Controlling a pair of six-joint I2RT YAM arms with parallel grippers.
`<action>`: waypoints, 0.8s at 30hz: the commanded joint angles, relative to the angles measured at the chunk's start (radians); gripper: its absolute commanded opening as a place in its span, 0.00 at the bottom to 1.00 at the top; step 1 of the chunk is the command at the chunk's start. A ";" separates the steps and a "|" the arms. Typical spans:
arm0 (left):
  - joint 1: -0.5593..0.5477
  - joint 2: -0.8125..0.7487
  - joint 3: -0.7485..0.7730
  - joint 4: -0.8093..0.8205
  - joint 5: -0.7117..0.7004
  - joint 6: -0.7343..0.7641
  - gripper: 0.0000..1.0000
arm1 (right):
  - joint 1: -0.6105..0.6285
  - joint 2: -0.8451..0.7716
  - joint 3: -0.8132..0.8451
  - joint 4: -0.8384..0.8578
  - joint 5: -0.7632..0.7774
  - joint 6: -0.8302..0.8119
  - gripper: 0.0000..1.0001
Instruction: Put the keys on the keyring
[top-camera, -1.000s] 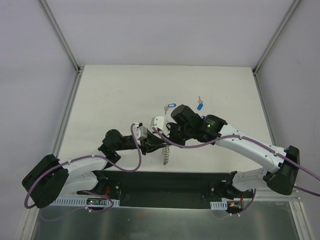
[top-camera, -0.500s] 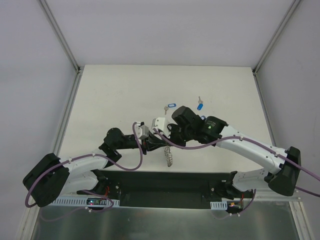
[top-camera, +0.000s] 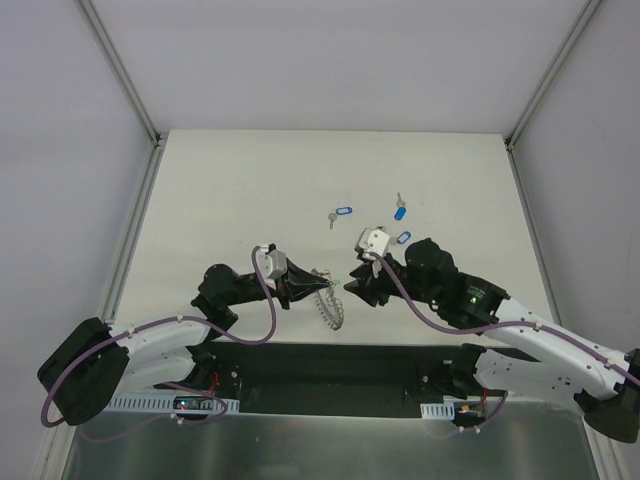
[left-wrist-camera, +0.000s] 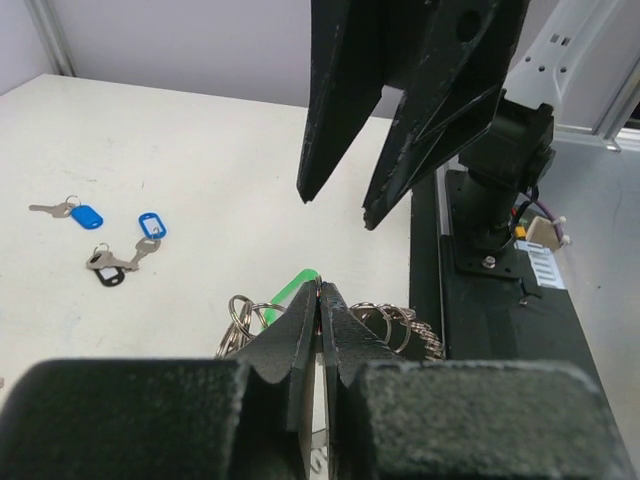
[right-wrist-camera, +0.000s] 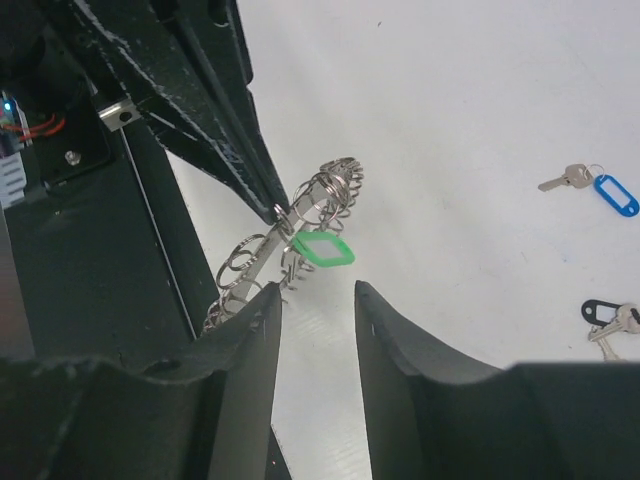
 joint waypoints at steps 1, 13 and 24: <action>-0.009 -0.030 -0.019 0.195 -0.010 -0.079 0.00 | -0.053 -0.060 -0.084 0.218 -0.077 0.145 0.38; -0.008 0.001 -0.013 0.348 0.018 -0.155 0.00 | -0.162 -0.014 -0.095 0.327 -0.381 0.139 0.37; -0.009 0.024 -0.006 0.417 -0.001 -0.179 0.00 | -0.231 0.065 -0.076 0.338 -0.591 0.133 0.31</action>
